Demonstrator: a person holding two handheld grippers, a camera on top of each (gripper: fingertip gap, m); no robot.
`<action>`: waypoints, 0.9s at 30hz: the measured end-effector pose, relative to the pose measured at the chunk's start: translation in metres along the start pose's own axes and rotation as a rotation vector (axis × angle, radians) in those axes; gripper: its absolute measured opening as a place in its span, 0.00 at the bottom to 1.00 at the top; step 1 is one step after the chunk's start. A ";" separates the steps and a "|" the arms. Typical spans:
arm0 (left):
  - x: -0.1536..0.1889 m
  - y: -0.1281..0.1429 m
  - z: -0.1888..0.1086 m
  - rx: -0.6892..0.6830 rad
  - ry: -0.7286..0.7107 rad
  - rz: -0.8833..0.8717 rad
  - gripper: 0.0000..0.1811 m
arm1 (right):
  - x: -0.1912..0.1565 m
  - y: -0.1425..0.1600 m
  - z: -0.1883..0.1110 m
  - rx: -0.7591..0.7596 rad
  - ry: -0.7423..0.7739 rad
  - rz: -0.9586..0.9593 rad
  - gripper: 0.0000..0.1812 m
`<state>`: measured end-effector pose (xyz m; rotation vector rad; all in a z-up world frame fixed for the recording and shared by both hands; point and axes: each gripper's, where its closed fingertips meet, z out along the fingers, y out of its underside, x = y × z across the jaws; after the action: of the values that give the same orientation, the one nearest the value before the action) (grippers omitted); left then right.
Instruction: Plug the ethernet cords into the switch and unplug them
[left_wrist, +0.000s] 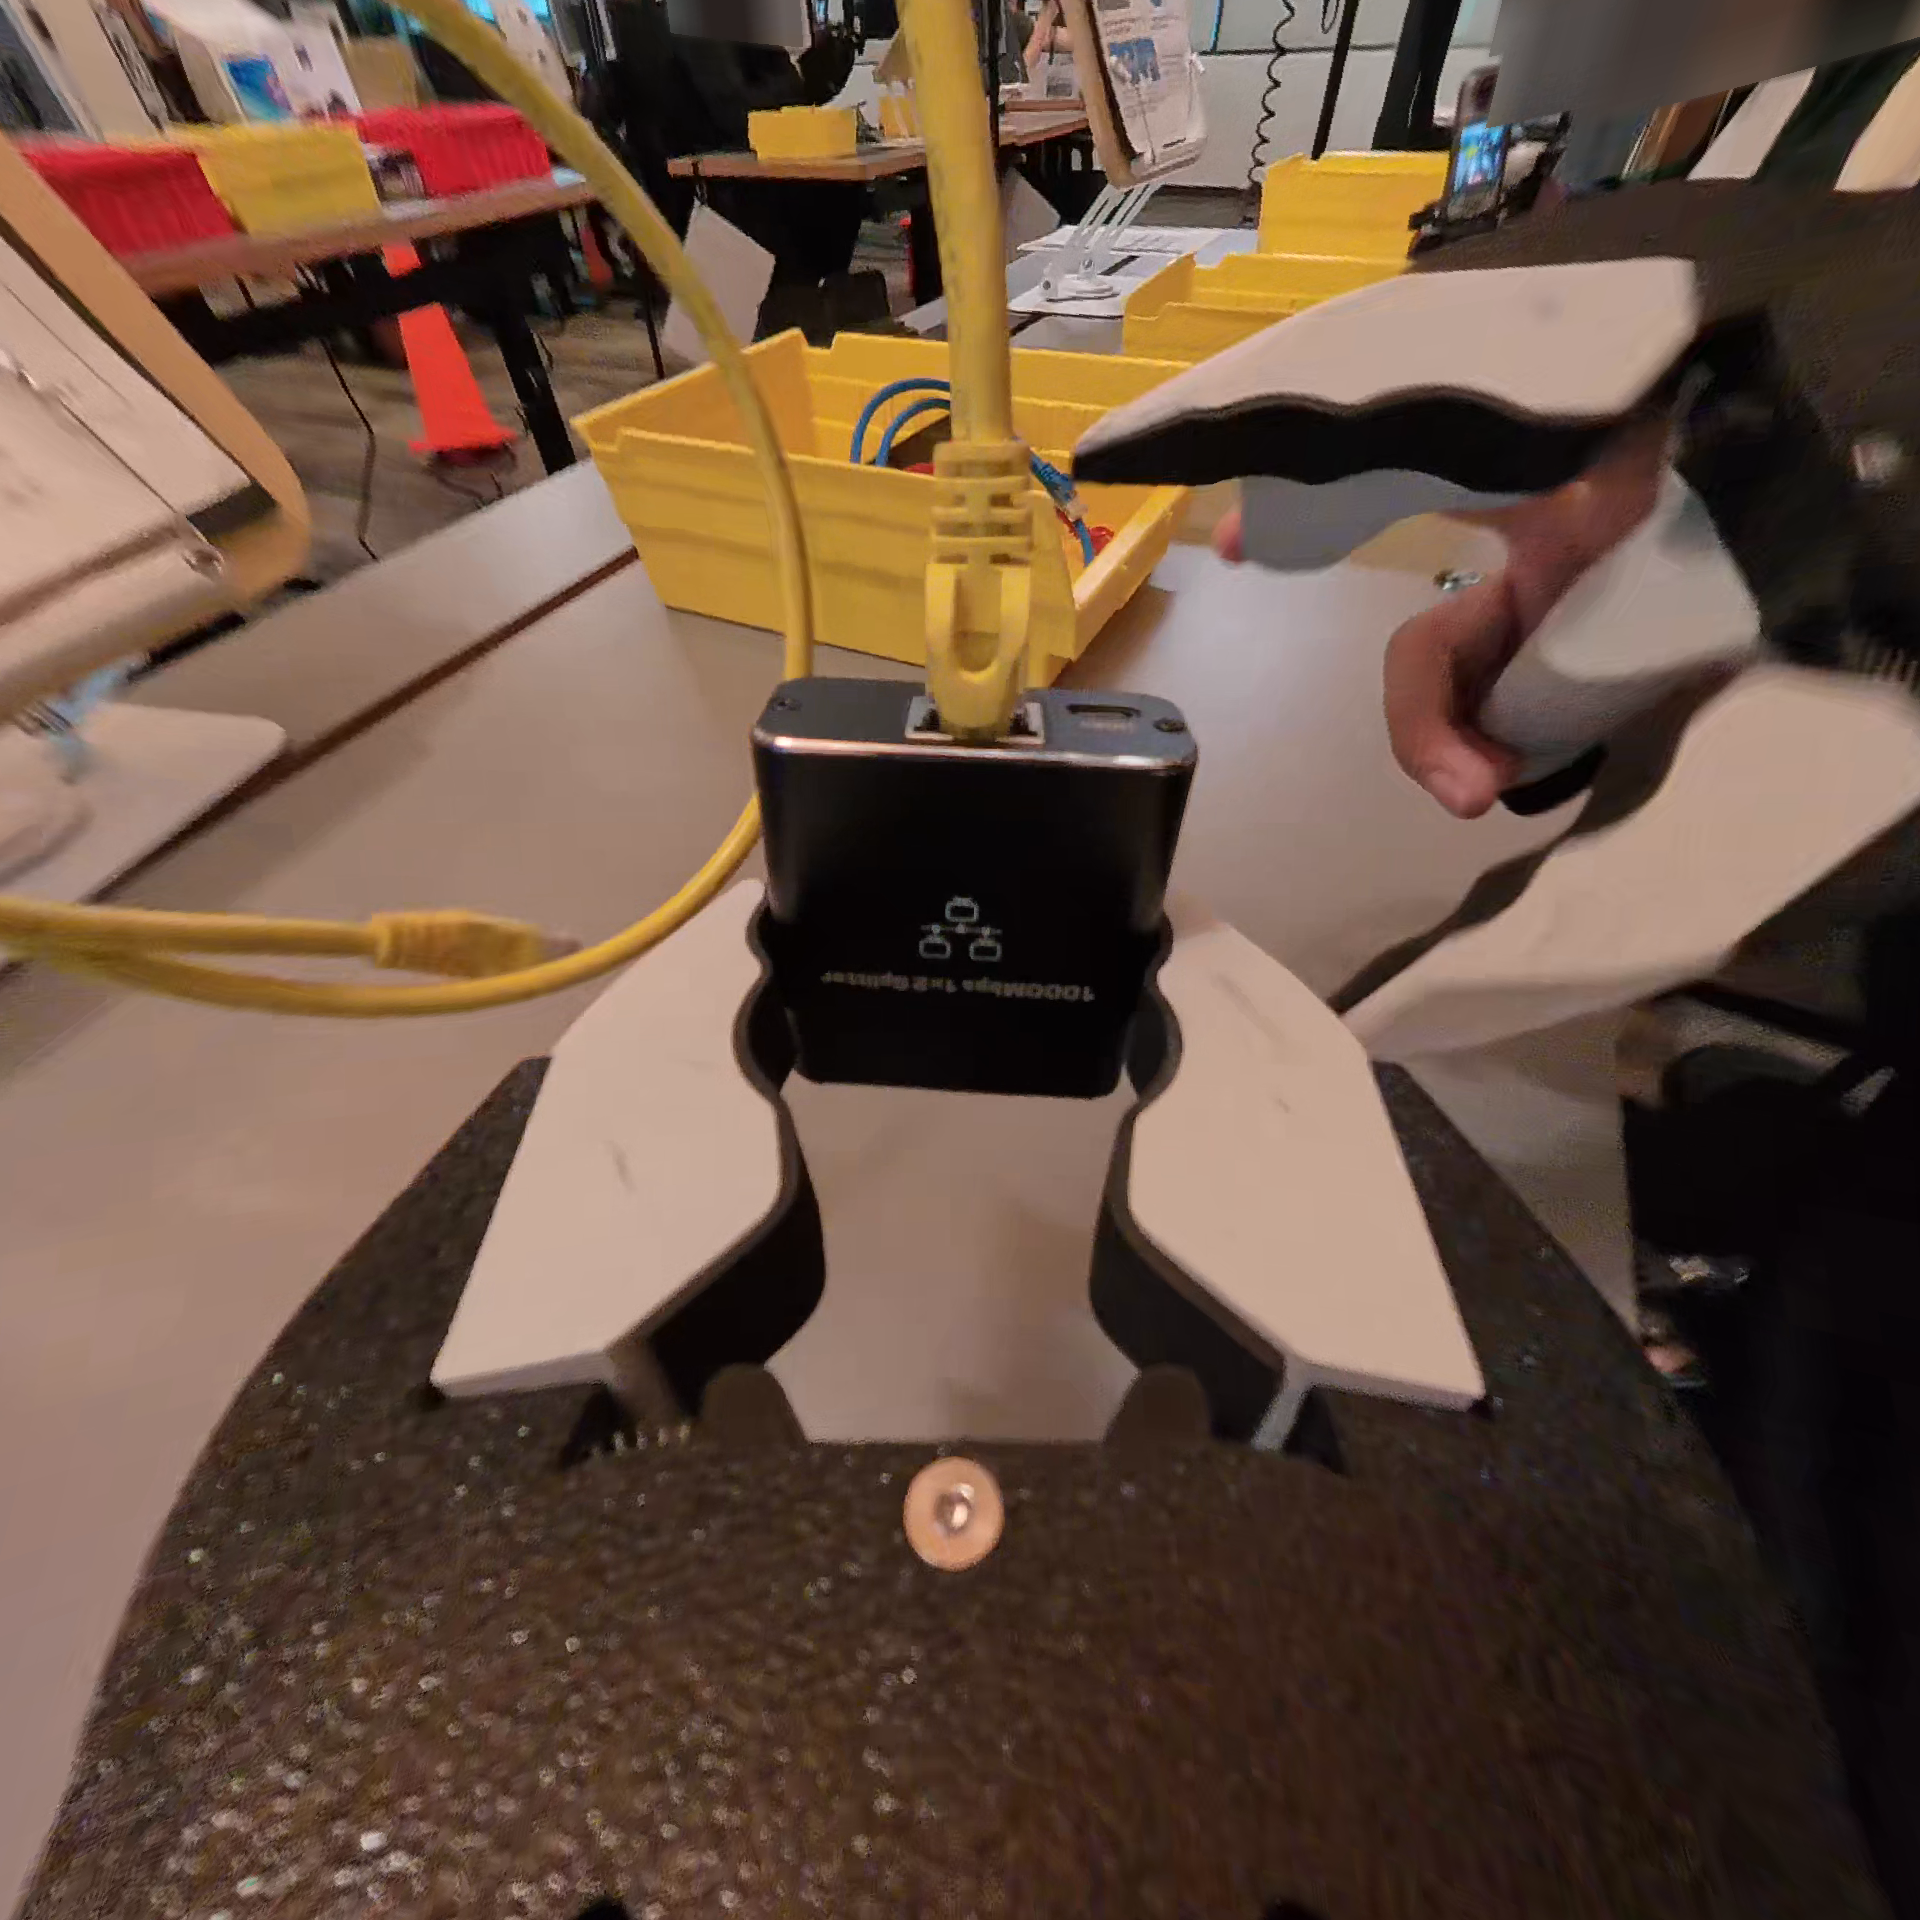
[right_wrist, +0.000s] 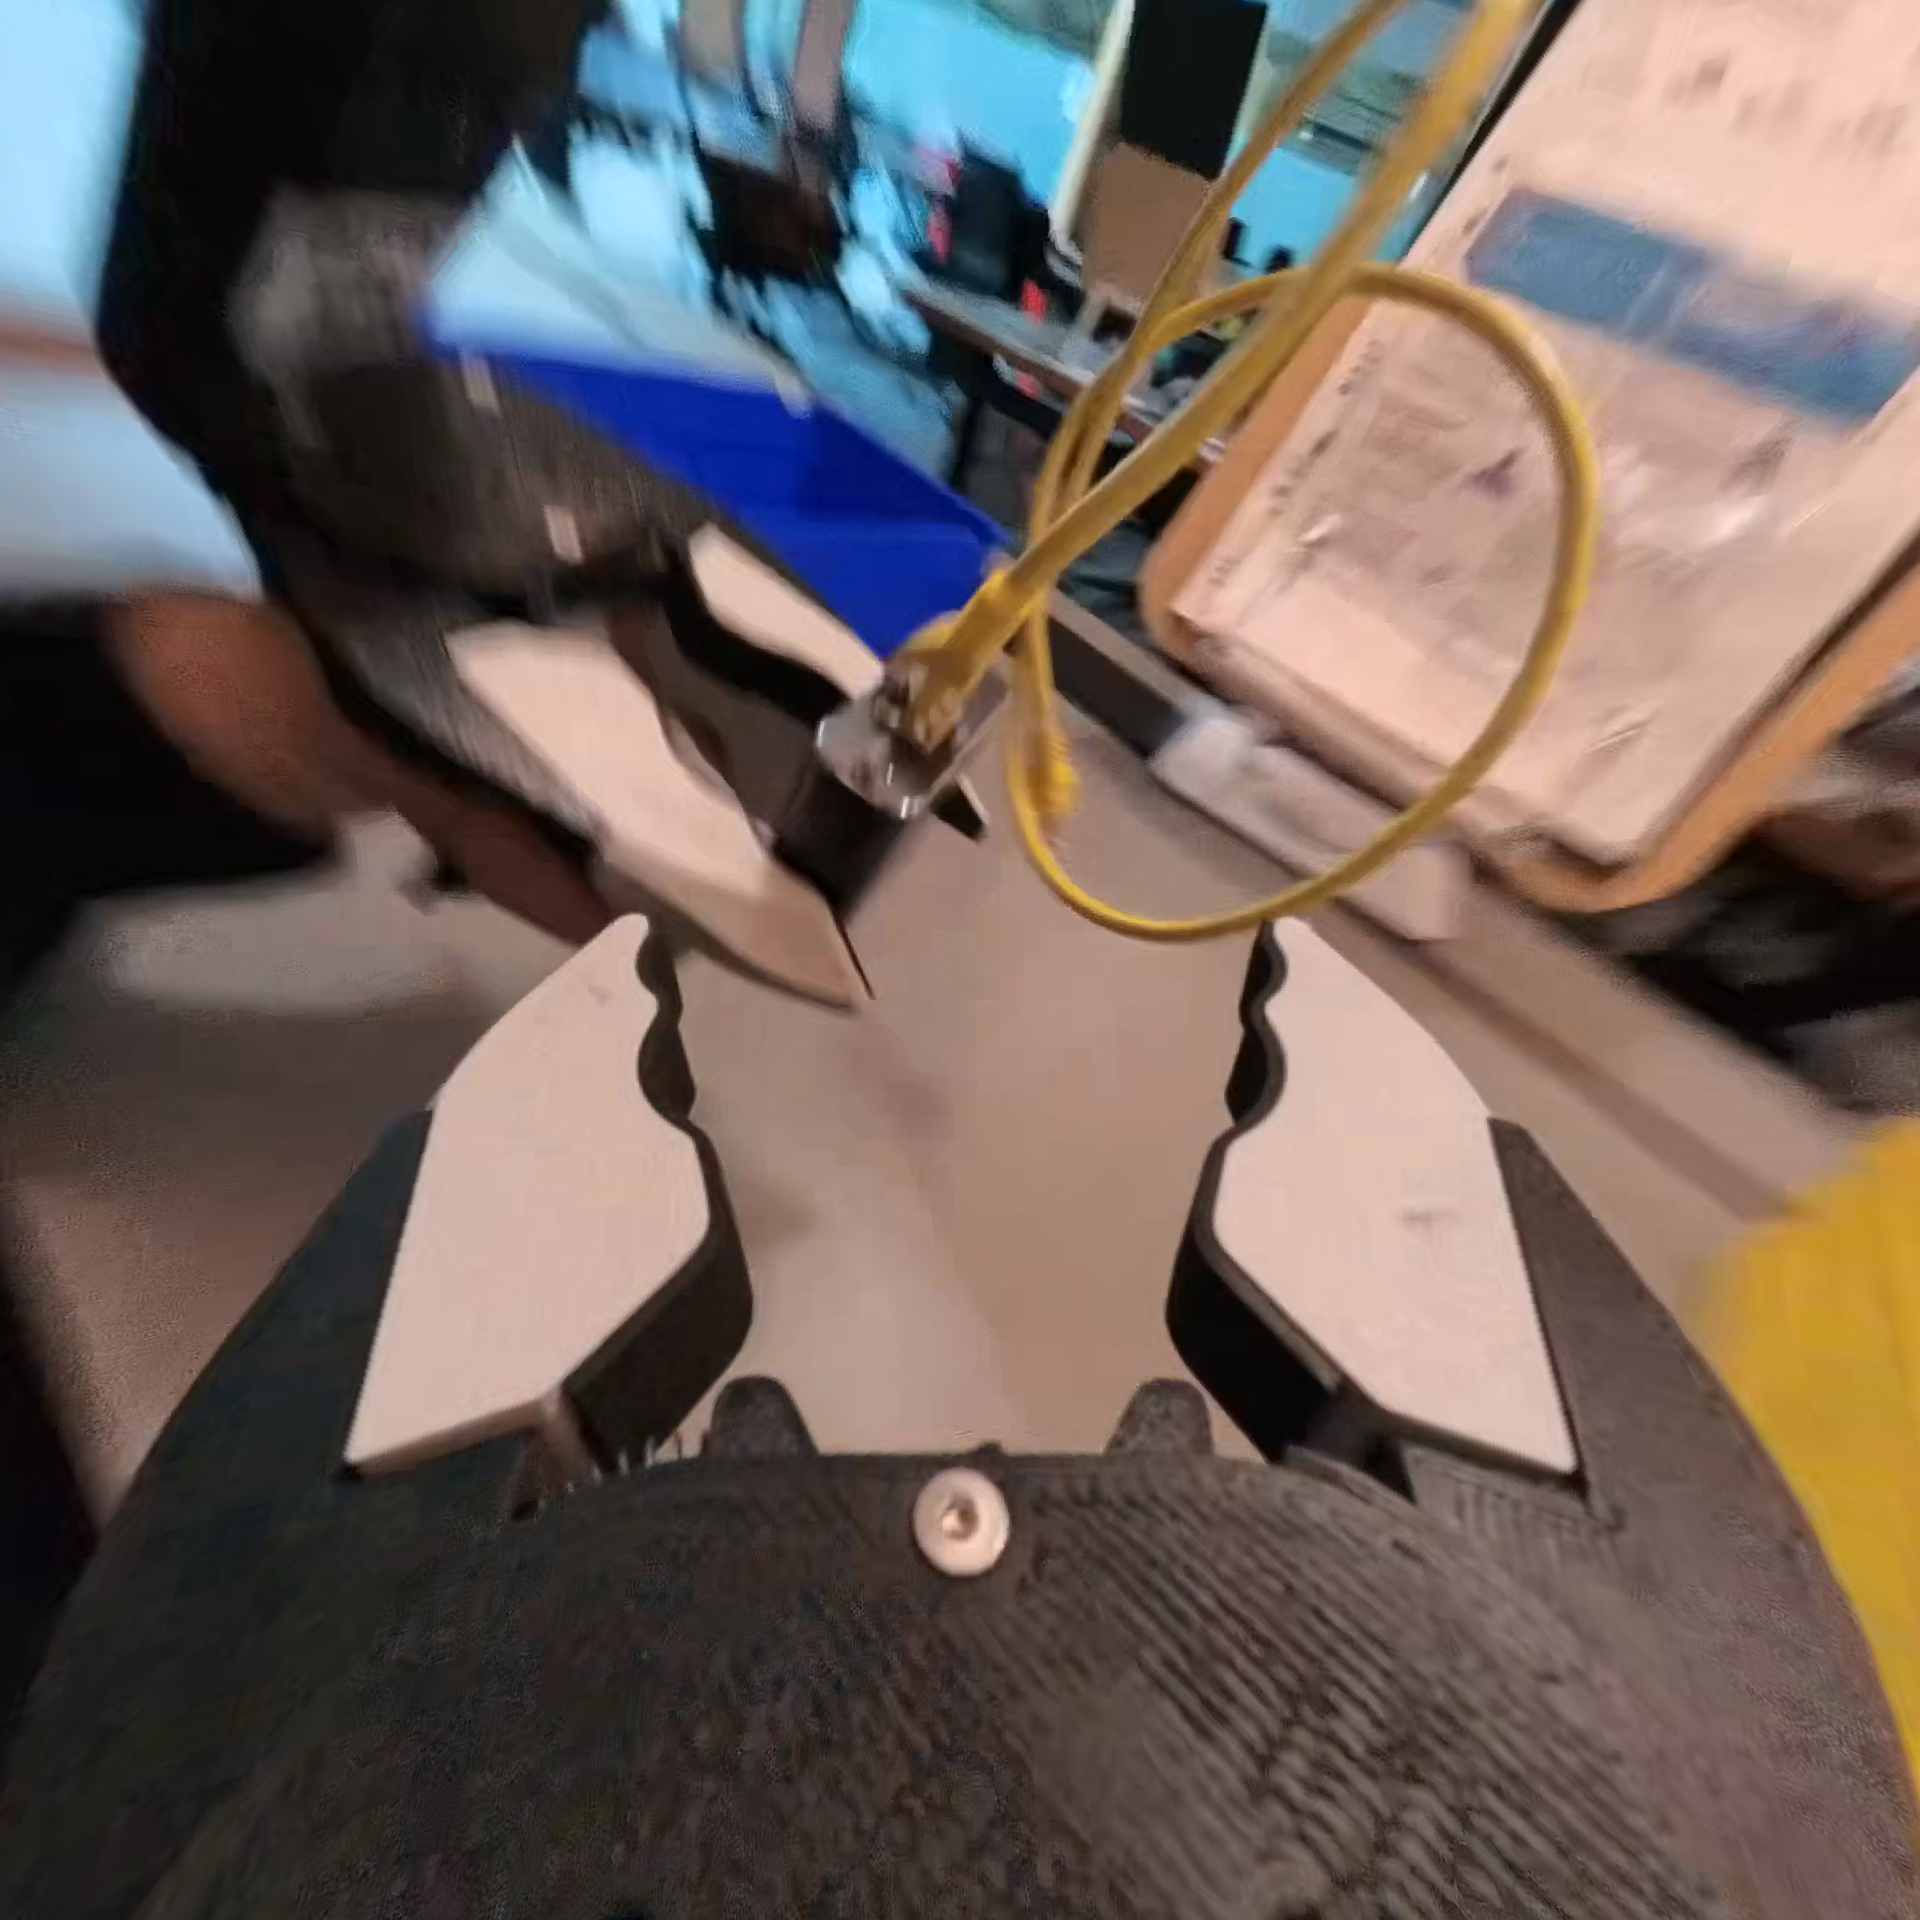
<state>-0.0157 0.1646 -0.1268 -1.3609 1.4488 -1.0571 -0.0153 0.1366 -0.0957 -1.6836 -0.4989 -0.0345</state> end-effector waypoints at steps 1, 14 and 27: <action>0.001 0.000 -0.001 -0.008 -0.001 0.048 0.34 | -0.004 -0.008 -0.001 0.068 -0.078 0.179 0.54; 0.018 0.017 0.007 -0.154 -0.067 0.505 0.34 | -0.024 0.005 0.013 0.074 -0.296 0.549 0.19; 0.033 -0.020 -0.016 0.259 0.100 0.399 0.44 | -0.018 -0.027 -0.004 0.378 -0.637 1.288 0.13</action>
<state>-0.0269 0.1309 -0.1048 -0.8036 1.5158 -1.0164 -0.0394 0.1297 -0.0753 -1.3442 0.1989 1.4594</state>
